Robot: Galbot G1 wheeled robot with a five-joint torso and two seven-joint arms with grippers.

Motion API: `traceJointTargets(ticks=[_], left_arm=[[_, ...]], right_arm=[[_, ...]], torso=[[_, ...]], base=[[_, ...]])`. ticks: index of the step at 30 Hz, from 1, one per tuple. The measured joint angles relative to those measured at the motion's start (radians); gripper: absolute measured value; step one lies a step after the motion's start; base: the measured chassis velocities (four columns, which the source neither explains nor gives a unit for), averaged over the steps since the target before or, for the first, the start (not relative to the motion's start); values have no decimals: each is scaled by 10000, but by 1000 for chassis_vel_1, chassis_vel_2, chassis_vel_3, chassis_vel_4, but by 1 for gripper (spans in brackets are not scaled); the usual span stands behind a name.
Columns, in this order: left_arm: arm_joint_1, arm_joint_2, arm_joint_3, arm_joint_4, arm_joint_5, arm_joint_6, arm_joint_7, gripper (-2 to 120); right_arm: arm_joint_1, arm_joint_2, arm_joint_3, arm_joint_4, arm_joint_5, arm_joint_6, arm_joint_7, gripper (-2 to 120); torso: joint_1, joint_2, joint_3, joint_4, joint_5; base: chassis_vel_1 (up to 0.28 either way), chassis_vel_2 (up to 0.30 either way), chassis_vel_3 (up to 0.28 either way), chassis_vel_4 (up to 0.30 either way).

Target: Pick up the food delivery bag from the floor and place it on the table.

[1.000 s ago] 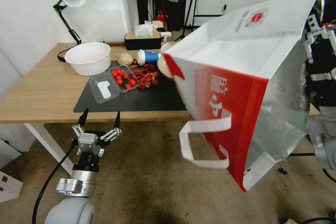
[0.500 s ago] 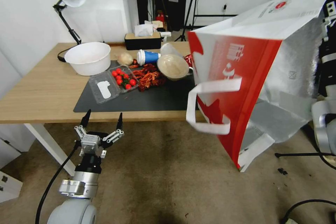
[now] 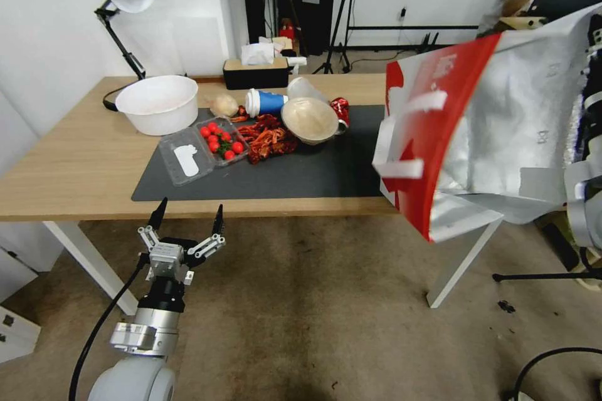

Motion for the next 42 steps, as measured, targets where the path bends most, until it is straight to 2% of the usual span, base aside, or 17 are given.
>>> traceJointTargets(ticks=[5,8,18,20,21,24,26,28,29,31,33,35,37,40,42], left_arm=[[-3,-17,79,23,39,-29,48,100],[1,-31,130,29,80,-75,78,100],[26,-18,130,30,119,-144,97,100],[28,-40,138,29,155,-151,108,100],[28,-40,138,29,155,-151,108,100],[35,-82,187,50,228,-195,141,100],[34,-87,197,54,235,-197,147,100],[22,-102,225,85,247,-202,153,100],[22,-102,225,85,247,-202,153,100],[16,-101,236,115,253,-204,153,100],[16,-101,236,115,253,-204,153,100],[5,-96,258,128,259,-206,151,100],[2,-94,266,132,265,-206,150,100],[1,-92,280,146,272,-209,141,100],[1,-91,282,152,273,-216,139,100]], right_arm=[[157,-217,-63,-444,-54,-122,-105,0],[302,-457,-376,-1010,-87,-246,-597,0],[984,-628,-1285,-1815,-290,-348,-1311,1],[1162,-648,-1404,-1984,-353,-441,-1551,8],[1162,-648,-1404,-1984,-353,-441,-1551,8],[1262,-648,-1489,-2163,-552,-459,-2067,25],[1261,-646,-1490,-2183,-600,-459,-2165,28],[1231,-620,-1490,-2188,-661,-453,-2344,40],[1231,-620,-1490,-2188,-661,-453,-2344,40],[1147,-587,-1445,-2167,-714,-409,-2531,50],[1147,-587,-1445,-2167,-714,-409,-2531,50],[932,-567,-1307,-2096,-849,-318,-2935,64],[851,-562,-1248,-2071,-903,-269,-3083,67],[567,-494,-1074,-1903,-938,-152,-3453,84],[470,-456,-1009,-1824,-951,-115,-3553,87]], torso=[[0,0,-1,1,0],[0,0,-1,0,0],[0,-1,0,1,0],[-1,-1,-1,2,-1],[-1,-1,-1,2,-1],[-1,-1,-1,1,0],[-1,-1,-1,1,1],[-1,-1,-1,1,-1],[-1,-1,-1,1,-1],[0,-1,-1,2,0],[0,-1,-1,2,0],[0,-1,-1,0,0],[-1,-1,-2,0,0],[-1,-1,-1,0,0],[-1,-1,-2,1,0]], base=[[0,0,0,0],[0,0,0,0],[0,0,0,0],[0,0,0,0],[0,0,0,0],[0,0,0,0],[0,0,0,0],[0,0,0,0],[0,0,0,0],[0,0,0,0],[0,0,0,0],[0,0,0,0],[0,0,0,0],[0,0,0,0],[0,0,0,0]])
